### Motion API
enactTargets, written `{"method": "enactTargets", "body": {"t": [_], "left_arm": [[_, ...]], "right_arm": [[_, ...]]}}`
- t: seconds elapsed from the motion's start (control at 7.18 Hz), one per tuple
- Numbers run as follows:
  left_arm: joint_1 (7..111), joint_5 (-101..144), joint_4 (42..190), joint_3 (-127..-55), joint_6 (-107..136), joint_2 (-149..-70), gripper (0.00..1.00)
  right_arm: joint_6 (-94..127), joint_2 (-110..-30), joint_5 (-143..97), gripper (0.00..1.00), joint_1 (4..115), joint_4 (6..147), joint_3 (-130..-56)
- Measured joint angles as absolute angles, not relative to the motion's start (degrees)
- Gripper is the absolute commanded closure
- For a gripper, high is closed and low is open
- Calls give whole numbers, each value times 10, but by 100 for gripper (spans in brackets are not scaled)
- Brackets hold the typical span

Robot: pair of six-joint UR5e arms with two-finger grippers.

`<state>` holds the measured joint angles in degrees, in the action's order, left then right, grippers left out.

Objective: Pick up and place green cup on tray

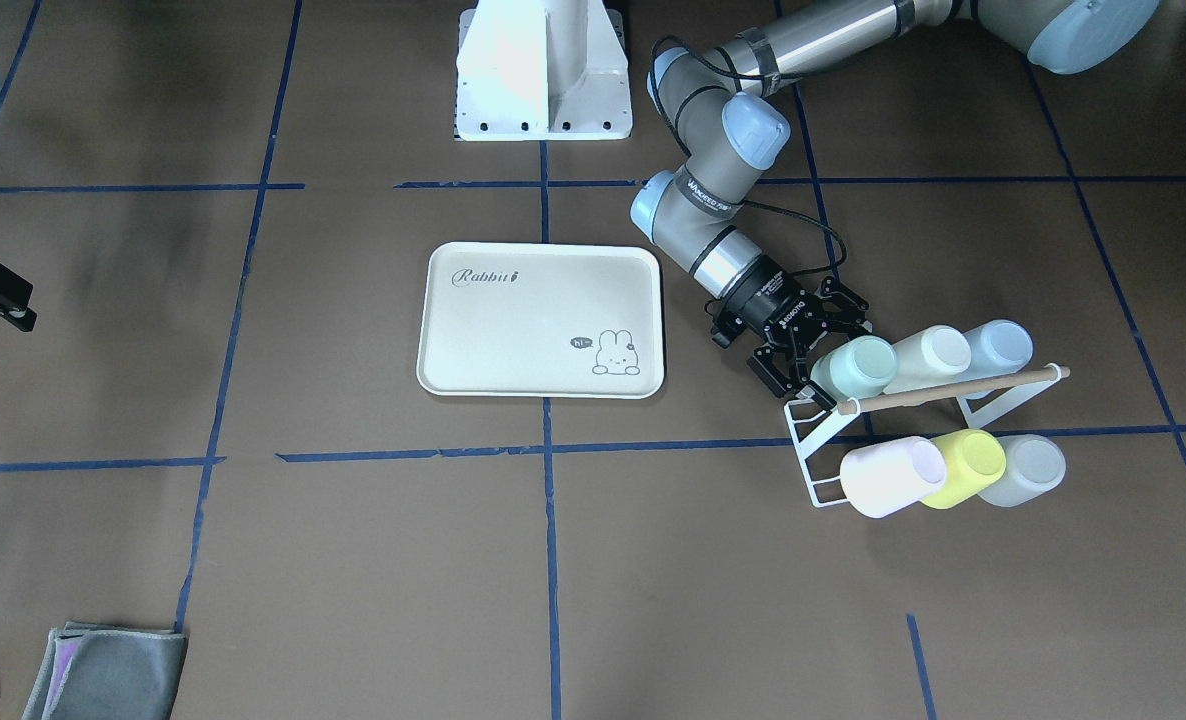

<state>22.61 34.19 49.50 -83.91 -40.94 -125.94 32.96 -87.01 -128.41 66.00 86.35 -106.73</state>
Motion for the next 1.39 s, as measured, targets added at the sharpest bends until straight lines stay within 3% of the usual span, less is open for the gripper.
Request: {"method": "enactTargets", "body": {"t": [0.14, 0.28, 0.42, 0.7, 1.39], "left_arm": [[227, 342, 495, -840, -409, -1259, 30], [227, 342, 496, -841, -409, -1259, 47], [228, 342, 496, -842, -407, -1259, 57], [228, 342, 496, -843, -402, -1259, 64], [240, 340, 490, -866, -407, -1256, 64]], "right_arm": [[330, -870, -1284, 0, 660, 863, -1068], [330, -870, -1285, 0, 660, 864, -1069], [330, -870, -1285, 0, 660, 864, -1069], [331, -870, -1284, 0, 660, 864, -1068], [341, -870, -1285, 0, 660, 864, -1068]]}}
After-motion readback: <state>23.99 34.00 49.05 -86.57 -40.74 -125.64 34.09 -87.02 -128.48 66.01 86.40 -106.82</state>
